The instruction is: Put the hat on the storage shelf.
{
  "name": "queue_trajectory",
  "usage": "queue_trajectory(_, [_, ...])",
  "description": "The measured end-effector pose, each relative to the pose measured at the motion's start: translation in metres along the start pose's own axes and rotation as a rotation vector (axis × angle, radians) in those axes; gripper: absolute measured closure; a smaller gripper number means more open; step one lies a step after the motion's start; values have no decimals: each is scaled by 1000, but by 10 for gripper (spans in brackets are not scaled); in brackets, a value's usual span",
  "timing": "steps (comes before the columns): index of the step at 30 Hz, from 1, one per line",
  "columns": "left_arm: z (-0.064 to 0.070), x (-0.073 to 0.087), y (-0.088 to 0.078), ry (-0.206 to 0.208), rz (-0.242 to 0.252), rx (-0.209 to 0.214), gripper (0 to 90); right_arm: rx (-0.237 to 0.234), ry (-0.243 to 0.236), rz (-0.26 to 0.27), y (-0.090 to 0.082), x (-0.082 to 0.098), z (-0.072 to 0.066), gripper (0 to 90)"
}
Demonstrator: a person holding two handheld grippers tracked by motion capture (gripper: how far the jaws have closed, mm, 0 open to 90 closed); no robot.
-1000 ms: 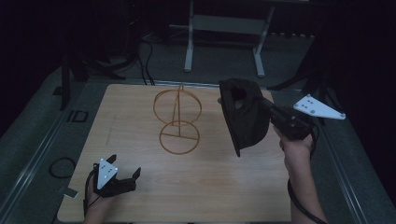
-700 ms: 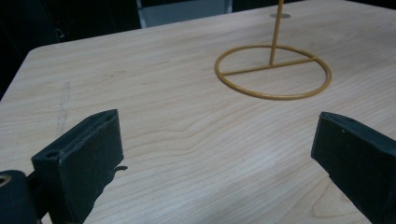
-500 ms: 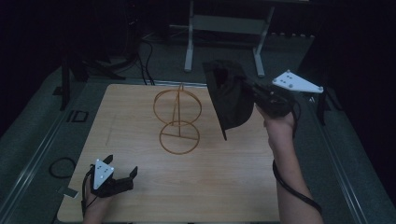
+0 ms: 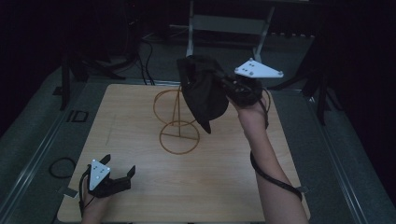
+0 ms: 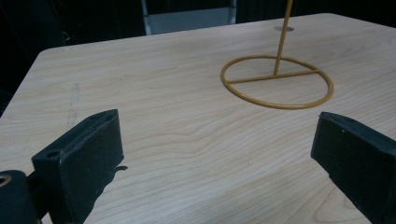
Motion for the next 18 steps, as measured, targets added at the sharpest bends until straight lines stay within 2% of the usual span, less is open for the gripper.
queue_trajectory(9, [0,1,0,-4,-1,-1,28,-32,-27,-69,26,15,-23,897])
queue_trajectory(18, [1,2,0,-6,1,0,29,-30,-28,-120,39,33,-25,897])
Point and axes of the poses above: each handheld gripper's, and its own axes: y roughly forward along the jaws, x roughly out of its underside, z roughly to its right, the point moved 4 cm from there along y, roughly forward along the jaws, and after that the axes turned 13 degrees about y, right-handed, at the moved point
